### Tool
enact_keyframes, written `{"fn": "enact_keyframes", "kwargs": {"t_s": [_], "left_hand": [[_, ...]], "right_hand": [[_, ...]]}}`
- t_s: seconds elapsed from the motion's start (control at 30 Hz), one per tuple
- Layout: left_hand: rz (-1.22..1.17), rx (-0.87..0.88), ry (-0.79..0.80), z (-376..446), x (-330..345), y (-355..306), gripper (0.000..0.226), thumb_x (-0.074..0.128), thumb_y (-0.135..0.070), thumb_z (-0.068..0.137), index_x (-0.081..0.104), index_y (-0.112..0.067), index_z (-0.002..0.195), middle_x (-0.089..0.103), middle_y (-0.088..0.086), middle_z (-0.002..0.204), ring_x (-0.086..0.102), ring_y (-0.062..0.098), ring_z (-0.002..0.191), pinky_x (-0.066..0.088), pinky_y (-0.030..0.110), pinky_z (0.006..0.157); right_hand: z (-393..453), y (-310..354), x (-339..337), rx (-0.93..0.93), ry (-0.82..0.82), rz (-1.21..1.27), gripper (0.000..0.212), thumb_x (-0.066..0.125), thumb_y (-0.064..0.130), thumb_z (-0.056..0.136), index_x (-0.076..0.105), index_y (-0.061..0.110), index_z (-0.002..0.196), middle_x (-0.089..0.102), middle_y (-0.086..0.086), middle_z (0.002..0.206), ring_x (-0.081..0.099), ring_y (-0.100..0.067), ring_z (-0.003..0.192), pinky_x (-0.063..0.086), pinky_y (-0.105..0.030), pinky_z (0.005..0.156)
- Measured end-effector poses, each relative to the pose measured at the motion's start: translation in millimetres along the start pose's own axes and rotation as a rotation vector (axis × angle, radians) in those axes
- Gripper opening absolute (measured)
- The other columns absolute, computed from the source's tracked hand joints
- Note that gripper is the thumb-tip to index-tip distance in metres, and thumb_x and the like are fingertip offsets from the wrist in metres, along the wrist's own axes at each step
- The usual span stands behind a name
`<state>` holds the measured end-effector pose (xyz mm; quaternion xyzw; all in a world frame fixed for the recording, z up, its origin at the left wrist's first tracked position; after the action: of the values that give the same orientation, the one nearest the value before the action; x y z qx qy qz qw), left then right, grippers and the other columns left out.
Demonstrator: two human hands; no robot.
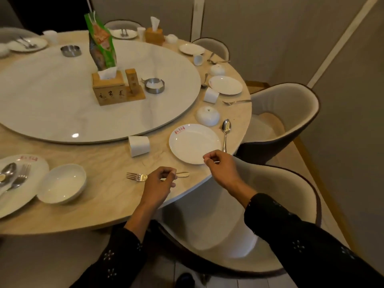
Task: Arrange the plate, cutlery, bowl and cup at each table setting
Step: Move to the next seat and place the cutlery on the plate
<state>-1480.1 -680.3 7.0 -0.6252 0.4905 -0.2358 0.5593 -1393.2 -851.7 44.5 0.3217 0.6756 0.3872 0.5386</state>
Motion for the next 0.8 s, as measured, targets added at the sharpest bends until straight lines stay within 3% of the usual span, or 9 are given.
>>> {"fn": "enact_keyframes", "kwargs": {"t_s": [0.2,0.47,0.53,0.67,0.8], "left_hand": [[-0.022,-0.069,-0.141,13.7,-1.2,3.5,0.017,0.056,-0.029,0.096,0.065,-0.018,0.104,0.070,0.003,0.097,0.068,0.014,0.078,0.053,0.026,0.065],[0.002,-0.109,-0.420,22.5,6.4,-5.9,0.013,0.058,-0.017,0.095,0.066,-0.008,0.101,0.070,0.010,0.095,0.065,0.021,0.080,0.045,0.009,0.047],[-0.008,-0.136,-0.502,17.4,10.7,-9.4,0.013,0.057,-0.015,0.095,0.065,-0.007,0.101,0.069,0.010,0.093,0.064,0.020,0.074,0.045,0.010,0.048],[-0.013,-0.197,-0.609,1.2,21.9,-9.7,0.013,0.058,-0.021,0.094,0.066,-0.013,0.098,0.071,0.008,0.093,0.066,0.017,0.068,0.048,0.024,0.063],[-0.014,-0.205,-0.697,-13.6,37.0,-15.7,0.016,0.058,-0.022,0.094,0.066,-0.010,0.101,0.071,0.007,0.091,0.065,0.017,0.068,0.045,0.020,0.058]], "right_hand": [[55.4,4.9,16.3,-0.091,0.157,-0.027,0.016,0.058,0.021,0.094,0.067,0.012,0.104,0.065,0.004,0.098,0.057,-0.006,0.087,0.039,-0.008,0.068],[120.9,-2.1,30.2,-0.279,0.426,-0.124,0.014,0.059,0.020,0.092,0.068,0.013,0.100,0.068,0.002,0.099,0.061,-0.013,0.093,0.042,-0.023,0.083],[132.0,-9.3,26.1,-0.296,0.493,-0.144,0.014,0.059,0.020,0.092,0.067,0.013,0.100,0.067,0.001,0.100,0.060,-0.014,0.094,0.042,-0.024,0.085],[146.8,-19.2,11.3,-0.324,0.583,-0.154,0.012,0.059,0.017,0.092,0.067,0.012,0.099,0.066,0.002,0.099,0.058,-0.013,0.092,0.040,-0.024,0.083],[154.1,-21.6,-1.0,-0.374,0.647,-0.162,0.016,0.059,0.016,0.093,0.067,0.009,0.105,0.066,0.001,0.102,0.058,-0.012,0.093,0.041,-0.023,0.083]]}}
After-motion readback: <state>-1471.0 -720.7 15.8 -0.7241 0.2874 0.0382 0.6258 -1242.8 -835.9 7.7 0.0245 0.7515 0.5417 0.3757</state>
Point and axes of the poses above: each hand's wrist, its own z-axis towards the middle knuckle, its own x-axis out of the palm, y = z × x, the point moved 3 cm from there along z, towards the middle knuckle
